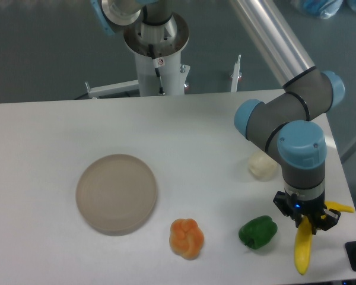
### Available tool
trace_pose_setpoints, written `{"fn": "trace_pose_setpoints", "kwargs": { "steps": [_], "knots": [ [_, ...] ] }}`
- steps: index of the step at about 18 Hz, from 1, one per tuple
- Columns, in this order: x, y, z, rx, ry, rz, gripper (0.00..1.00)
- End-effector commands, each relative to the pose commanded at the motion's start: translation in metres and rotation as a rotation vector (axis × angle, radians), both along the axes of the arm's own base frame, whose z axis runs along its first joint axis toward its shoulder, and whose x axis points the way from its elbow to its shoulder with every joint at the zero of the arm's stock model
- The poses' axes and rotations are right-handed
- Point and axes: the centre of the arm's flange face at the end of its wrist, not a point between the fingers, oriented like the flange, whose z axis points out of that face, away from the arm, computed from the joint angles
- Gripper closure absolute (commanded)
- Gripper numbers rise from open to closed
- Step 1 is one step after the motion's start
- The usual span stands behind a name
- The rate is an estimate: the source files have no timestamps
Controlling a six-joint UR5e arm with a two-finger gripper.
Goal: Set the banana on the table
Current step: 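Carry the held yellow banana with the gripper toward the table center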
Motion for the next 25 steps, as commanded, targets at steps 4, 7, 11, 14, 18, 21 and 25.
{"fn": "trace_pose_setpoints", "kwargs": {
  "steps": [4, 7, 11, 14, 18, 21, 25],
  "knots": [
    [0.003, 0.0, 0.003, 0.001, 0.003, -0.003, 0.68],
    [0.003, 0.0, 0.001, 0.0, 0.0, -0.003, 0.68],
    [0.004, -0.001, 0.009, 0.008, 0.005, -0.002, 0.68],
    [0.02, -0.001, 0.029, 0.023, 0.009, 0.023, 0.68],
    [0.059, -0.015, 0.052, -0.005, -0.035, 0.04, 0.68],
    [0.083, -0.038, 0.078, -0.044, -0.076, 0.041, 0.68],
    [0.111, -0.067, 0.103, -0.095, -0.131, 0.032, 0.68]
  ]
}}
